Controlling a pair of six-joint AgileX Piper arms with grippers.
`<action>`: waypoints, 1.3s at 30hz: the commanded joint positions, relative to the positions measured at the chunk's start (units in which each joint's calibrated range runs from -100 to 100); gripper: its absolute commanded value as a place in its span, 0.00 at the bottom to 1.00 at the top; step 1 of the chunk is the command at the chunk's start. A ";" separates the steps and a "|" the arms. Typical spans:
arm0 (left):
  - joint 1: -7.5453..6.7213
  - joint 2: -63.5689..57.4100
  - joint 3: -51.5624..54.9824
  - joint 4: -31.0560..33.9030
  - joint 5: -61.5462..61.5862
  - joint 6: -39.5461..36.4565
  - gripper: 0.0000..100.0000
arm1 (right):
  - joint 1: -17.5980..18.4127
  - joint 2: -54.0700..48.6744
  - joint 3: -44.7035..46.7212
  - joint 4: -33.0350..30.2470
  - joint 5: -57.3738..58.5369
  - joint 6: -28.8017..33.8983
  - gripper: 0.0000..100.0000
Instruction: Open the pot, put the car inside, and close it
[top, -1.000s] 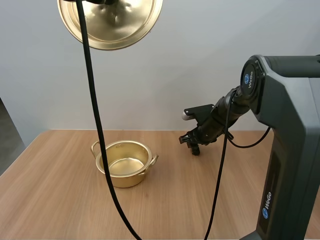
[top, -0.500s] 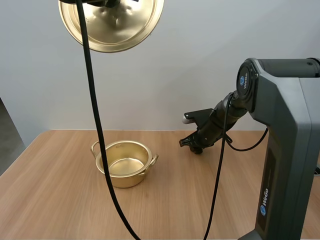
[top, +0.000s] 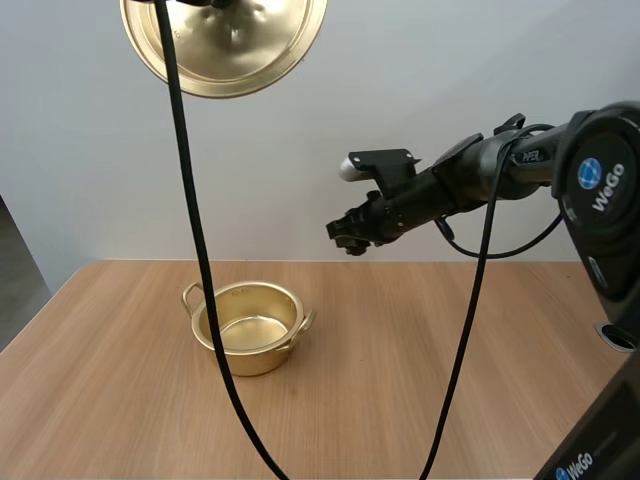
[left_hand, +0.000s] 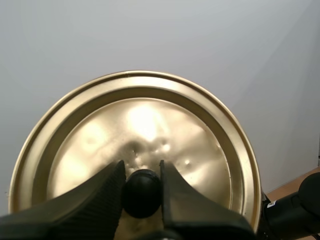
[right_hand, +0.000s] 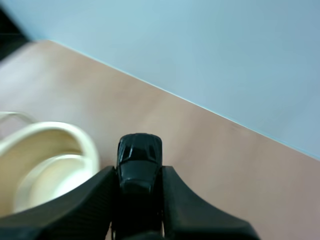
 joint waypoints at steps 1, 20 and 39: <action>0.00 0.06 0.07 0.00 -0.05 0.05 0.00 | 4.26 0.21 1.18 10.47 6.24 -9.01 0.00; 1.25 0.74 0.07 0.00 0.12 0.05 0.00 | 11.92 13.50 1.66 1.90 -8.90 -9.81 0.77; 1.25 12.30 18.08 6.57 6.37 7.40 0.00 | -5.65 -5.82 1.63 -1.61 -21.65 3.29 0.00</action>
